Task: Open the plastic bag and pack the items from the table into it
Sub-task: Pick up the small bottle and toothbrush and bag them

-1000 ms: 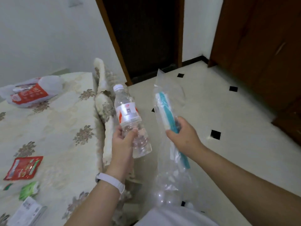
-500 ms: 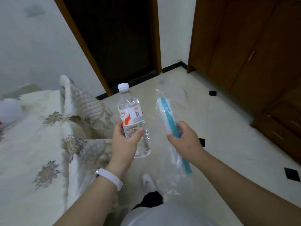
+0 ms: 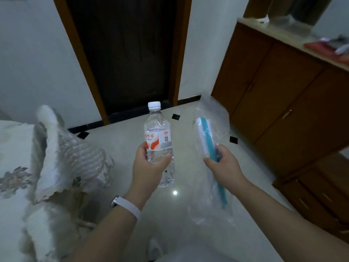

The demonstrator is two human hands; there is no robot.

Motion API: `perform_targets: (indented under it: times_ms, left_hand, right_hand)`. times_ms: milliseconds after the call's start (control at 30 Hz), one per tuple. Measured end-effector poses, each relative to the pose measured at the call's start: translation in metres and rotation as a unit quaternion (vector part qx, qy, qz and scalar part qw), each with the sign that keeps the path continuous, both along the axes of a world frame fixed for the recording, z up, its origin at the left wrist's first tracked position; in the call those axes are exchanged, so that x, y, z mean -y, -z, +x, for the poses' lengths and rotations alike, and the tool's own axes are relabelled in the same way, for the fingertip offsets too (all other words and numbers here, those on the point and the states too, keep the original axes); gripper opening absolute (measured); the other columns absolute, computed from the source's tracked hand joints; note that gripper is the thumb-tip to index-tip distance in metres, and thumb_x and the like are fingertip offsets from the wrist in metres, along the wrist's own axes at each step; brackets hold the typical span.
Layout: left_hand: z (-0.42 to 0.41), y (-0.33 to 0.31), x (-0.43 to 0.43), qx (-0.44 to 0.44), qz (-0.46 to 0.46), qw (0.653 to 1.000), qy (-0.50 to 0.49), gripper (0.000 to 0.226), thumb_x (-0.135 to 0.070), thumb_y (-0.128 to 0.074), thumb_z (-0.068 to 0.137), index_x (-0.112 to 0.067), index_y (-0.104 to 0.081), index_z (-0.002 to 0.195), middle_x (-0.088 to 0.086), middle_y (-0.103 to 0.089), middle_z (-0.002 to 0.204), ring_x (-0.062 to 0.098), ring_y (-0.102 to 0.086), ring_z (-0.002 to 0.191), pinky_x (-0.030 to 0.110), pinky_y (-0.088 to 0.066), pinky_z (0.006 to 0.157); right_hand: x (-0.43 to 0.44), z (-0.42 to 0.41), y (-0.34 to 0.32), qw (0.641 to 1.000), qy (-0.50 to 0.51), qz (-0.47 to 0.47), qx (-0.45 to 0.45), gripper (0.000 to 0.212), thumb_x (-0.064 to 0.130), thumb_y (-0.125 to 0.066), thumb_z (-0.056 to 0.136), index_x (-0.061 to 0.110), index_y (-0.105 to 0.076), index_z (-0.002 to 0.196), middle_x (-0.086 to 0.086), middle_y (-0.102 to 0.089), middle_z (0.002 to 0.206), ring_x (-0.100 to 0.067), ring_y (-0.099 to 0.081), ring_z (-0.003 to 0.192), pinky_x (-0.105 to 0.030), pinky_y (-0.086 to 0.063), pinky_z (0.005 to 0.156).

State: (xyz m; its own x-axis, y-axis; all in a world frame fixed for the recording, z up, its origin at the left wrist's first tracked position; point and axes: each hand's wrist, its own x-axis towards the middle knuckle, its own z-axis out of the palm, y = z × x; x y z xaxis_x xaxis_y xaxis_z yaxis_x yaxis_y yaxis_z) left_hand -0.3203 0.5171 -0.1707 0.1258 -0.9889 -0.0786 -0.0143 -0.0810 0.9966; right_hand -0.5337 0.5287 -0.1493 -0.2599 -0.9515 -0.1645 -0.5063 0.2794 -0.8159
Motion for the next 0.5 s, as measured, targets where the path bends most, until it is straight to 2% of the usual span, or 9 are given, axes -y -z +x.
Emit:
perform_targets:
  times_ms: [100,200,300,367,500]
  left_hand:
    - [0.015,0.000,0.033,-0.009,-0.003,1.000,-0.022,0.051,-0.015,-0.081,0.078,-0.031,-0.053,0.118,-0.011,-0.068,0.105,-0.001,-0.069,0.085,0.017,-0.054,0.067]
    - [0.028,0.002,0.062,-0.013,0.001,0.999,-0.033,0.049,-0.013,-0.081,0.077,-0.037,-0.053,0.109,-0.011,-0.069,0.104,0.002,-0.070,0.086,0.024,-0.056,0.072]
    - [0.038,0.003,0.089,0.008,0.005,0.999,-0.040,0.050,-0.015,-0.081,0.078,-0.036,-0.053,0.114,-0.012,-0.068,0.108,0.002,-0.069,0.091,0.019,-0.056,0.071]
    - [0.042,0.004,0.109,0.017,0.008,0.999,-0.050,0.051,-0.015,-0.081,0.078,-0.031,-0.054,0.119,-0.010,-0.068,0.108,0.002,-0.069,0.091,0.018,-0.056,0.069]
    - [0.045,0.006,0.157,0.057,0.014,0.994,-0.087,0.046,-0.012,-0.081,0.078,-0.036,-0.054,0.108,-0.010,-0.070,0.103,0.002,-0.069,0.088,0.024,-0.055,0.075]
  right_hand:
    - [0.039,0.015,0.002,1.000,-0.013,-0.002,-0.012,0.025,0.029,-0.065,0.091,0.037,-0.044,0.103,0.016,-0.051,0.088,-0.012,-0.060,0.076,-0.023,-0.052,0.065]
    - [0.078,0.029,0.000,0.999,-0.035,-0.011,-0.006,0.022,0.030,-0.064,0.091,0.037,-0.048,0.104,0.015,-0.055,0.092,-0.010,-0.062,0.081,-0.016,-0.047,0.058]
    - [0.119,0.039,0.003,0.999,-0.051,-0.010,0.003,0.023,0.031,-0.064,0.091,0.033,-0.050,0.110,0.013,-0.057,0.097,-0.009,-0.062,0.081,-0.015,-0.045,0.058]
    - [0.147,0.043,0.011,0.998,-0.057,-0.007,0.003,0.023,0.031,-0.065,0.091,0.032,-0.051,0.110,0.011,-0.058,0.098,-0.012,-0.063,0.081,-0.017,-0.048,0.058]
    - [0.207,0.044,0.031,0.997,-0.074,0.012,0.023,0.019,0.026,-0.064,0.090,0.027,-0.053,0.105,-0.001,-0.060,0.098,-0.018,-0.064,0.085,-0.024,-0.053,0.065]
